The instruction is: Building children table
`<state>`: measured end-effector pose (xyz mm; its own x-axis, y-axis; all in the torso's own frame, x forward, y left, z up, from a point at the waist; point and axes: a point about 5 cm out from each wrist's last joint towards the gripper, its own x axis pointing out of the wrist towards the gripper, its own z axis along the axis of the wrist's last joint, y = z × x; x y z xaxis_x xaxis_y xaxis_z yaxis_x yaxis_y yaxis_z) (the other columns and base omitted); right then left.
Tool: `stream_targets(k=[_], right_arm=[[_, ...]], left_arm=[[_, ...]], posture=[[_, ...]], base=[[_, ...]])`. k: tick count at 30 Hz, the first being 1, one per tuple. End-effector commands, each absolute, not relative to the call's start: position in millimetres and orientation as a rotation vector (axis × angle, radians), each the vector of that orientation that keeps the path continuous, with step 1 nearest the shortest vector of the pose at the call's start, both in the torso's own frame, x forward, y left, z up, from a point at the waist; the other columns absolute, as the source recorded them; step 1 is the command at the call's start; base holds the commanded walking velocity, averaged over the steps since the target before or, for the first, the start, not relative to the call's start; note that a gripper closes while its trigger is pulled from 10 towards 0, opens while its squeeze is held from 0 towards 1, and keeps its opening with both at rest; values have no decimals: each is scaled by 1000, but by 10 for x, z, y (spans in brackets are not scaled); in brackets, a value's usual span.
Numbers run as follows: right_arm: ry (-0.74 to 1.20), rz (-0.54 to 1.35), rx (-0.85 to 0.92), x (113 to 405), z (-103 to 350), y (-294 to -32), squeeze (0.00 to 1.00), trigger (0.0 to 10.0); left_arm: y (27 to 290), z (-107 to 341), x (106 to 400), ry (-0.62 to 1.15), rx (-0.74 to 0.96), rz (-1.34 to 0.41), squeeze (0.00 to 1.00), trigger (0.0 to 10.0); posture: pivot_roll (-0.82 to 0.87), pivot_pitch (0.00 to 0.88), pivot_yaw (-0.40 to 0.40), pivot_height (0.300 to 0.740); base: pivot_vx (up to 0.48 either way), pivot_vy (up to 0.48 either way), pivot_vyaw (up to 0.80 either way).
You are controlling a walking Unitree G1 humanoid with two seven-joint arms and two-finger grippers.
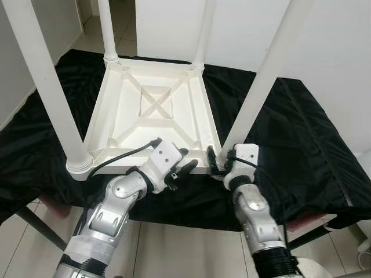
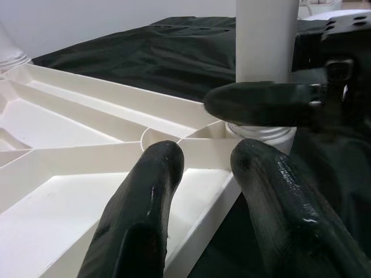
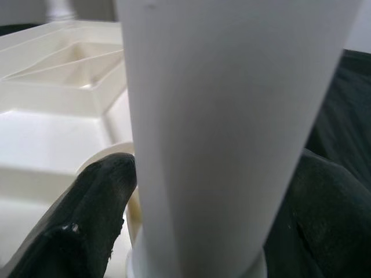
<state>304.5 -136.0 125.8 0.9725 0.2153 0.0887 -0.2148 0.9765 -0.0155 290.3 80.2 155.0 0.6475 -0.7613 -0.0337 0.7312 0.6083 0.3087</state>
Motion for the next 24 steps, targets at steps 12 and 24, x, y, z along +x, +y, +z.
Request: stream_targets(k=[12,24], right_arm=[[-107,614,-122,3142,1313,-1610,0,10000],[-57,720,-196,3358,1363,-1725,0,7255]], left_arm=[[784,1533,2918,-115,312,-837,0,10000],[753,1566,2962,-133,311,-834,0,10000]], posture=[[86,0,-92,740],[80,0,-93,740]], base=[[0,0,0],[0,0,0]])
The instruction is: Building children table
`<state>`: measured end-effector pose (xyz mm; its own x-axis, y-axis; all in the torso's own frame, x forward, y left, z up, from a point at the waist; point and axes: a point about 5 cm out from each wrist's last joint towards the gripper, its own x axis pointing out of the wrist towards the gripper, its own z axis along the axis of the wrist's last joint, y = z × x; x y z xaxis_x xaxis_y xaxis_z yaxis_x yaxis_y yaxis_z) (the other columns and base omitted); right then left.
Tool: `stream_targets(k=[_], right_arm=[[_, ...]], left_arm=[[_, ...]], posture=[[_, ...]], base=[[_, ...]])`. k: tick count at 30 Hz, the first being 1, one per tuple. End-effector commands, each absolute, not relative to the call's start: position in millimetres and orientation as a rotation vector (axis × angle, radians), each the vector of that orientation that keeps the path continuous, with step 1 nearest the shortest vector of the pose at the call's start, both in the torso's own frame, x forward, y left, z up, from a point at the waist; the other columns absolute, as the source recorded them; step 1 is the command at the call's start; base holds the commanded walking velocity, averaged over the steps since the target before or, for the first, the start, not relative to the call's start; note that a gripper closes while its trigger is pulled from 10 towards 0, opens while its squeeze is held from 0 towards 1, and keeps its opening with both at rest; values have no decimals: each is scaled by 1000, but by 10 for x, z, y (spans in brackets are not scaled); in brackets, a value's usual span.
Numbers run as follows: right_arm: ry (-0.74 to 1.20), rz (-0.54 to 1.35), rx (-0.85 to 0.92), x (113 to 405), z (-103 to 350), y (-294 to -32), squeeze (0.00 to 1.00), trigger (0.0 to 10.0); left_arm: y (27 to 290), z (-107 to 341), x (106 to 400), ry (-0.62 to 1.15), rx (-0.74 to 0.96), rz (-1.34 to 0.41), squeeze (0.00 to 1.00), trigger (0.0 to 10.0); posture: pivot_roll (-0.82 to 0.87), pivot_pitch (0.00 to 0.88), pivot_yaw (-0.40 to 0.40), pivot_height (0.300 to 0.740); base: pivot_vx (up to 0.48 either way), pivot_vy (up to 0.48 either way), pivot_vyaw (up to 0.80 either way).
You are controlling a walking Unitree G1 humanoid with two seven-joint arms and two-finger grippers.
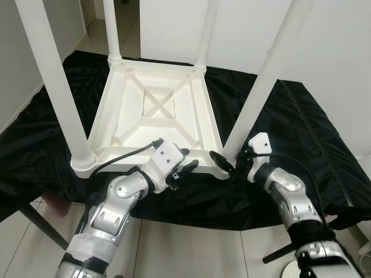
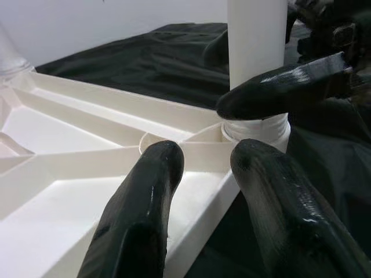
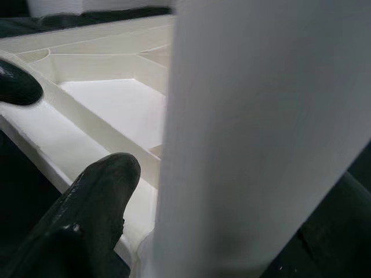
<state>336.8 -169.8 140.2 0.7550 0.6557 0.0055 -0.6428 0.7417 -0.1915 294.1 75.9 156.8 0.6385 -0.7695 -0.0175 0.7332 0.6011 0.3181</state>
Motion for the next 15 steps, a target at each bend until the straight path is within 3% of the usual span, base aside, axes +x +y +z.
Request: stream_targets(k=[1,2,3,14,15], right_arm=[[-46,728,-203,3364,1350,-1733,0,4235],[-42,732,-206,3370,1345,-1742,0,2549],[-38,743,-197,3369,1338,-1747,0,0],[-11,773,-167,3346,1274,-1757,0,0],[-17,749,-159,3365,1260,-1768,0,9922]], left_arm=[[748,1571,2964,-136,310,-834,0,10000],[746,1575,2966,-137,310,-834,0,10000],[746,1577,2968,-138,311,-834,0,10000],[770,1586,2978,-142,307,-822,0,10000],[768,1593,2982,-146,308,-825,0,10000]], posture=[[80,0,-93,740],[86,0,-95,740],[86,0,-95,740],[88,0,-95,740],[88,0,-96,740]], base=[[0,0,0],[0,0,0],[0,0,0],[0,0,0],[0,0,0]])
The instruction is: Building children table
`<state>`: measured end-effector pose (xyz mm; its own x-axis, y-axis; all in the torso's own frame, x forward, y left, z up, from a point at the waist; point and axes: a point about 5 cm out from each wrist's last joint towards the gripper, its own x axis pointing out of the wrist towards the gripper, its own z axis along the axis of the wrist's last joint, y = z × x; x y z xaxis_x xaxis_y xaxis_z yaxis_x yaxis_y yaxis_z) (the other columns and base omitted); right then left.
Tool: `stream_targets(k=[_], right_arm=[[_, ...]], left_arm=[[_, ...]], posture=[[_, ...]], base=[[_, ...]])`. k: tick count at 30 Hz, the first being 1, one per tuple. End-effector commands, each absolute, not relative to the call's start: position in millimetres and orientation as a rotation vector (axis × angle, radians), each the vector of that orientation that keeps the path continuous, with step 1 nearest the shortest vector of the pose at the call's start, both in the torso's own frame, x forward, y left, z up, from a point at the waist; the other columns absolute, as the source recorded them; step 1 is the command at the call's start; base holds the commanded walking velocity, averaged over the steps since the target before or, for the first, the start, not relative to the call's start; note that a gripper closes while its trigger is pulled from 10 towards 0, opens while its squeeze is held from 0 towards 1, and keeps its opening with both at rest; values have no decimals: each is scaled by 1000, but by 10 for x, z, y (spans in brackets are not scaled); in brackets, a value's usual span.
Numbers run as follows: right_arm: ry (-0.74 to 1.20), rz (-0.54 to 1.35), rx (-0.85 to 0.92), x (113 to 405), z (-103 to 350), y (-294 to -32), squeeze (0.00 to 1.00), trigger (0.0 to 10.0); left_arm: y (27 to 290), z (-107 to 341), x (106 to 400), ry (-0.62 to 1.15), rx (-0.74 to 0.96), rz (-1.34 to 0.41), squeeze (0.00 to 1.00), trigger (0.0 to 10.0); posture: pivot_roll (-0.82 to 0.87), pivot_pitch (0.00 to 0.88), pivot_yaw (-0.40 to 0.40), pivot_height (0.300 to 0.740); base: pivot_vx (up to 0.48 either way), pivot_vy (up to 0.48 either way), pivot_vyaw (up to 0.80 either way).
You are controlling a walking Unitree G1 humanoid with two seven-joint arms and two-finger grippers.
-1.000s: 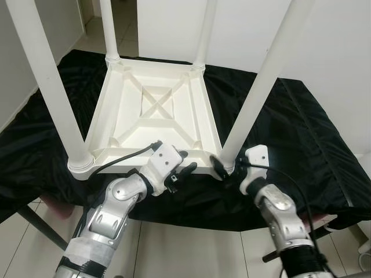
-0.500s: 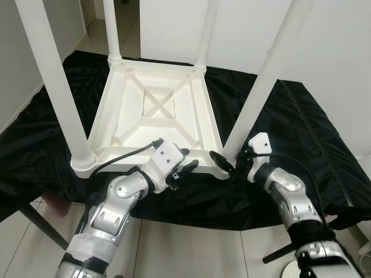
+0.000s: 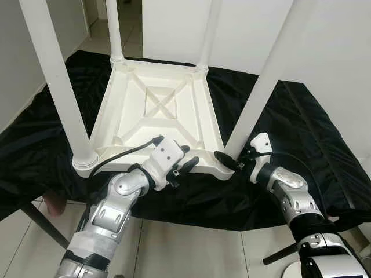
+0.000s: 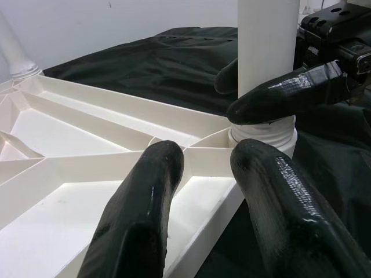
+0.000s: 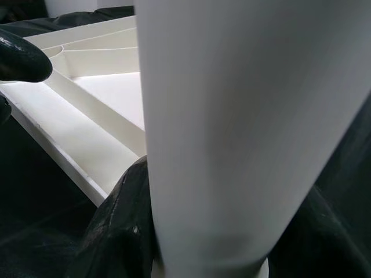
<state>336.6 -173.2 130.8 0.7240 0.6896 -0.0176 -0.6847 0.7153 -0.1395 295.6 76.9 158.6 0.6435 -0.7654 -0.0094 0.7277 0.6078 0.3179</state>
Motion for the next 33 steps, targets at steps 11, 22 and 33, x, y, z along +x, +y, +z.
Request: stream_targets(k=[11,22,33], right_arm=[[-52,615,-99,3373,1255,-1711,0,10000],[-76,381,-84,3312,1208,-1645,0,10000],[-88,53,67,3107,1149,-1326,0,10000]], left_arm=[[758,1583,2980,-146,307,-829,0,10000],[758,1574,2970,-144,302,-825,0,10000],[757,1575,2968,-144,302,-826,0,10000]], posture=[[83,0,-96,740],[74,0,-97,740],[80,0,-102,740]], base=[[0,0,0],[0,0,0],[0,0,0]])
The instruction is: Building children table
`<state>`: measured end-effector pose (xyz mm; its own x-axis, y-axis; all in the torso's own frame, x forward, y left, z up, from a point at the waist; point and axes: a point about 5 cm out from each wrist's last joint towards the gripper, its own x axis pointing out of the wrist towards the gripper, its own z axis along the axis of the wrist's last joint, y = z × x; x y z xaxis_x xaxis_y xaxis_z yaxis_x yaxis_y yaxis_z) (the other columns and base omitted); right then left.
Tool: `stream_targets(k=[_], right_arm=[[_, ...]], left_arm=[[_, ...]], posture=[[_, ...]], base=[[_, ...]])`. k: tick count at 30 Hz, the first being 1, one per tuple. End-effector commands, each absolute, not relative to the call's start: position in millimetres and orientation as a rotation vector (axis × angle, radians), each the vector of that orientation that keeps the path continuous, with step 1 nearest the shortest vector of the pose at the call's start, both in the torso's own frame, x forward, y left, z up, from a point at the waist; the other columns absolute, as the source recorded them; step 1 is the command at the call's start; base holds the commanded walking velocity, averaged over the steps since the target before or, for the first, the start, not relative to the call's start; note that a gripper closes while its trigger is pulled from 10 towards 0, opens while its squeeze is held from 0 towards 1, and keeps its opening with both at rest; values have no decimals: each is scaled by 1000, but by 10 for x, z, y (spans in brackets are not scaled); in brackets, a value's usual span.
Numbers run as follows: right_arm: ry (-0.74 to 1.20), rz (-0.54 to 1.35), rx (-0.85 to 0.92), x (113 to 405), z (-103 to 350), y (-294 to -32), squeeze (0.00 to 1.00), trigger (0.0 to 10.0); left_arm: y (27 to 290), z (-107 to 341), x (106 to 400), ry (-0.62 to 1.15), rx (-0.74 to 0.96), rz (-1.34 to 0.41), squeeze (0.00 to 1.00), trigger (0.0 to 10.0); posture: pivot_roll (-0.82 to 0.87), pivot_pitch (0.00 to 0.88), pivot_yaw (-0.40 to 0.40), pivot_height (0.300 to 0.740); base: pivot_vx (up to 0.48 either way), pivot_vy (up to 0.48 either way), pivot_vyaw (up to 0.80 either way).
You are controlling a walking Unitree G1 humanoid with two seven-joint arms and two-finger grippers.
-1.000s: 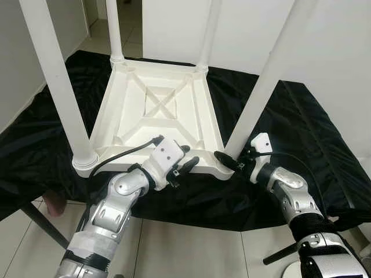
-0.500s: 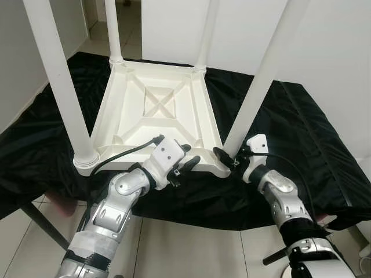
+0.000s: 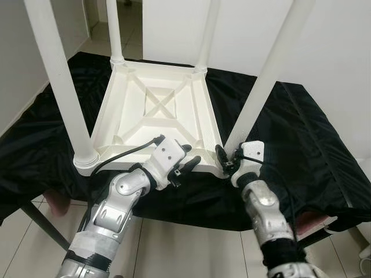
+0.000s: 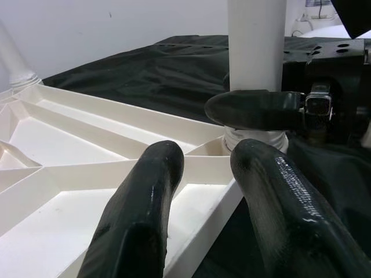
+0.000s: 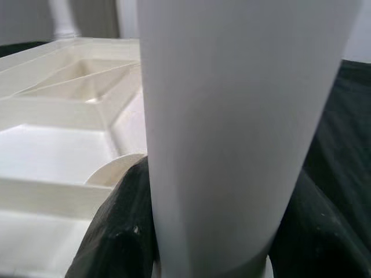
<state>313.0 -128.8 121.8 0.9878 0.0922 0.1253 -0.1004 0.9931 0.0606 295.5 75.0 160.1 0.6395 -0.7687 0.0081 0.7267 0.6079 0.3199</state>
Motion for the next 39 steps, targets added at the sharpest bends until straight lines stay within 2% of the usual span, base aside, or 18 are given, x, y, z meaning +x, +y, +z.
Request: stream_targets(k=[1,3,7,22,23,24,35,36,39], right_arm=[[-87,23,75,3096,1151,-1311,0,10000],[-99,-62,104,3068,1169,-1271,0,10000],[-97,-35,120,3077,1218,-1166,0,10000],[-110,-49,81,3106,1288,-1189,0,10000],[-118,-43,89,3104,1299,-1185,573,10000],[-123,-29,92,3103,1310,-1189,1000,10000],[-151,137,79,3077,1367,-1234,1000,10000],[-154,177,75,3064,1371,-1254,0,10000],[-149,285,16,3042,1357,-1315,0,10000]], left_arm=[[758,1576,2969,-144,303,-825,0,10000],[764,1586,2979,-148,302,-816,0,10000],[770,1575,2973,-146,298,-814,0,10000],[786,1572,2963,-143,305,-816,0,10000],[785,1567,2954,-142,305,-815,0,10000],[782,1563,2949,-141,305,-815,0,10000],[801,1556,2927,-137,312,-820,0,10000],[814,1544,2921,-132,319,-824,0,10000],[823,1487,2902,-115,352,-842,0,10000]], posture=[[80,0,-102,740],[86,0,-106,740],[86,0,-101,740],[93,0,-102,740],[94,0,-103,740],[98,2,-105,740],[95,5,-102,740],[93,7,-101,740],[90,6,-96,740]], base=[[0,0,0],[0,0,0],[0,0,0],[0,0,0],[0,0,0],[0,0,0],[0,0,0],[0,0,0],[0,0,0]])
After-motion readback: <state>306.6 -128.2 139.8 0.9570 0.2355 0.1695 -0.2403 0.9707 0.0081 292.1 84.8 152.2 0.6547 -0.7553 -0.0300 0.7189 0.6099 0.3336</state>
